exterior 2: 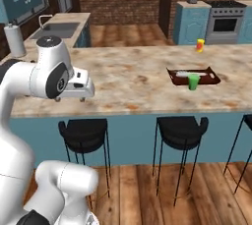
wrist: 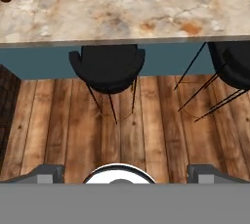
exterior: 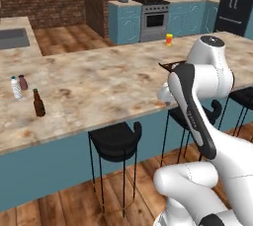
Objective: Place the drinks on the dining counter in a tight cluster.
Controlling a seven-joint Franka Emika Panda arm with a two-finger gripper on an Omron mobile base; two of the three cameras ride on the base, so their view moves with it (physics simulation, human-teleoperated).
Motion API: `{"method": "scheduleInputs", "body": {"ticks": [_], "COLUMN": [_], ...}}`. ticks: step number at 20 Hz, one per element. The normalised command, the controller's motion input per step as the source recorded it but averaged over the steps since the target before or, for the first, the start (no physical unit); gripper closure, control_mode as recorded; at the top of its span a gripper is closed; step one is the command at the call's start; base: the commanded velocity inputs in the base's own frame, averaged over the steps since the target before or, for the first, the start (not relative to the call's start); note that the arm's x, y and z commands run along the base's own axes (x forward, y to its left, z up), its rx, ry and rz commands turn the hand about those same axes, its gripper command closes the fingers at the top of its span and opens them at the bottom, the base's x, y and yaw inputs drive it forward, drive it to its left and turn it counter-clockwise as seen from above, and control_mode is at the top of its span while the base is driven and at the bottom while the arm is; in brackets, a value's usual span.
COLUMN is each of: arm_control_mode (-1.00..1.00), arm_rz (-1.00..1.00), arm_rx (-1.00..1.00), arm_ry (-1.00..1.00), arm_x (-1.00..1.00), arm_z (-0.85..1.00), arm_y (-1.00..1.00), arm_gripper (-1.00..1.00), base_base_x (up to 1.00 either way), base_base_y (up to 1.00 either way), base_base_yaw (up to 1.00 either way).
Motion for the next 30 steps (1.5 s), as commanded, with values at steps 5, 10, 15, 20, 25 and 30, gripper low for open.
{"method": "scheduleInputs", "body": {"ticks": [5, 10, 15, 20, 25, 30], "arm_control_mode": [1.0, 1.0, 1.0, 1.0, 1.0, 1.0], "arm_rz": [0.0, 0.0, 0.0, 0.0, 0.0, 0.0], "arm_rx": [0.0, 0.0, 0.0, 0.0, 0.0, 0.0], "arm_ry": [0.0, 0.0, 0.0, 0.0, 0.0, 0.0], "arm_x": [0.0, 0.0, 0.0, 0.0, 0.0, 0.0], "arm_z": [0.0, 0.0, 0.0, 0.0, 0.0, 0.0], "arm_y": [0.0, 0.0, 0.0, 0.0, 0.0, 0.0], "arm_gripper": [-1.0, -1.0, -1.0, -1.0, -1.0, -1.0], "base_base_x": [0.16, 0.57, 0.51, 0.93, 0.85, 0.04], "base_base_y": [0.8, 0.68, 0.77, 0.34, 0.0, 0.0], "base_base_yaw": [0.17, -0.05, -0.16, -0.2, -0.15, -0.01]}}
